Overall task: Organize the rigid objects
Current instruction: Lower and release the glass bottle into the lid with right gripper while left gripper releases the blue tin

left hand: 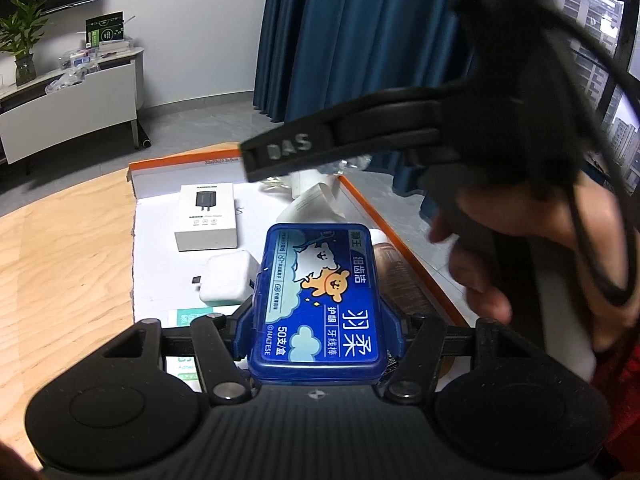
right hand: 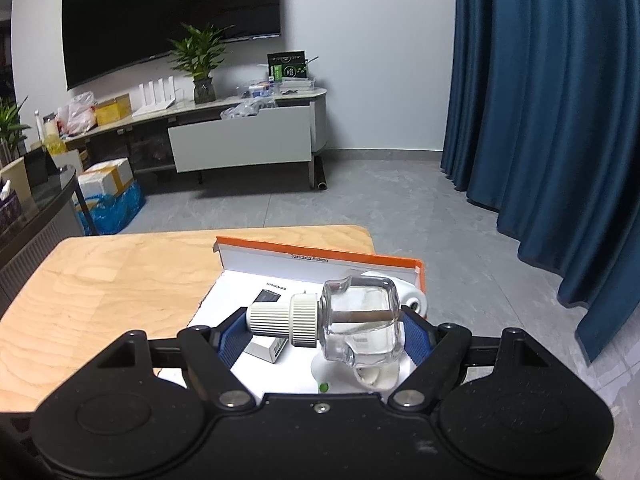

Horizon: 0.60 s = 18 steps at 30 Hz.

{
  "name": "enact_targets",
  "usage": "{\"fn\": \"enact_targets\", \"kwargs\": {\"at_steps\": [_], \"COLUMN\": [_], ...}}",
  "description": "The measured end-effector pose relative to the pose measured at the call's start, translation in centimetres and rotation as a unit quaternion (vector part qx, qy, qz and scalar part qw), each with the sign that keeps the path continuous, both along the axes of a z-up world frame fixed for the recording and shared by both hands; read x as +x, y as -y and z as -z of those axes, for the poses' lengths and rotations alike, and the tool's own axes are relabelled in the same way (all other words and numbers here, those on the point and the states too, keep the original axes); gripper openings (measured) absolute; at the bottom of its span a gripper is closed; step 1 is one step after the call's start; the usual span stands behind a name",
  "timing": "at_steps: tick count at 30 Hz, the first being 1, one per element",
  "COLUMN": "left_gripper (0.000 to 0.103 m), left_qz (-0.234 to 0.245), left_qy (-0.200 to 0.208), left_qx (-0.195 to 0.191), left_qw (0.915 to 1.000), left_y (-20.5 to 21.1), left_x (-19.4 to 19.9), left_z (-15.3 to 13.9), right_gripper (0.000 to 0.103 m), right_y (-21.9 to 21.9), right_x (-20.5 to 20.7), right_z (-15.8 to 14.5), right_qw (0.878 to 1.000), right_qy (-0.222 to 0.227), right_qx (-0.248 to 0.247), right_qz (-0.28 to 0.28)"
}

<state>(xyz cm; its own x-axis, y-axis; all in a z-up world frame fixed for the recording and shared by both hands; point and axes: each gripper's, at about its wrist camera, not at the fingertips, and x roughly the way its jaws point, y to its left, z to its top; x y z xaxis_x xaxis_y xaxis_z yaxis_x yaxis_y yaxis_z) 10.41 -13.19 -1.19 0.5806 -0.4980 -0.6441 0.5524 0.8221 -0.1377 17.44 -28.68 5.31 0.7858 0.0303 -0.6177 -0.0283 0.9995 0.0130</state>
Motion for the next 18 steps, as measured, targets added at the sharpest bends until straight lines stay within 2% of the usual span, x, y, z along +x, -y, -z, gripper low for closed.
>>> {"fn": "enact_targets", "kwargs": {"at_steps": [9,14,18], "left_gripper": [0.062,0.062,0.062], "left_qz": [0.006,0.009,0.011], "left_qy": [-0.003,-0.005,-0.005], "left_qx": [0.001,0.001,0.002], "left_qw": [1.0,0.9999,0.9999], "left_y": [0.1,0.3,0.7], "left_x": [0.4,0.7,0.9], "left_z": [0.3,0.4,0.5], "right_gripper": [0.094,0.094,0.095], "right_y": [-0.7,0.3,1.3], "right_x": [3.1,1.8,0.3], "right_z": [0.8,0.1,-1.2], "right_qw": [0.999,1.0,0.999], "right_qy": [-0.01,0.011,0.031], "right_qx": [-0.03,-0.005,-0.005], "right_qz": [-0.007,0.011,0.035]}}
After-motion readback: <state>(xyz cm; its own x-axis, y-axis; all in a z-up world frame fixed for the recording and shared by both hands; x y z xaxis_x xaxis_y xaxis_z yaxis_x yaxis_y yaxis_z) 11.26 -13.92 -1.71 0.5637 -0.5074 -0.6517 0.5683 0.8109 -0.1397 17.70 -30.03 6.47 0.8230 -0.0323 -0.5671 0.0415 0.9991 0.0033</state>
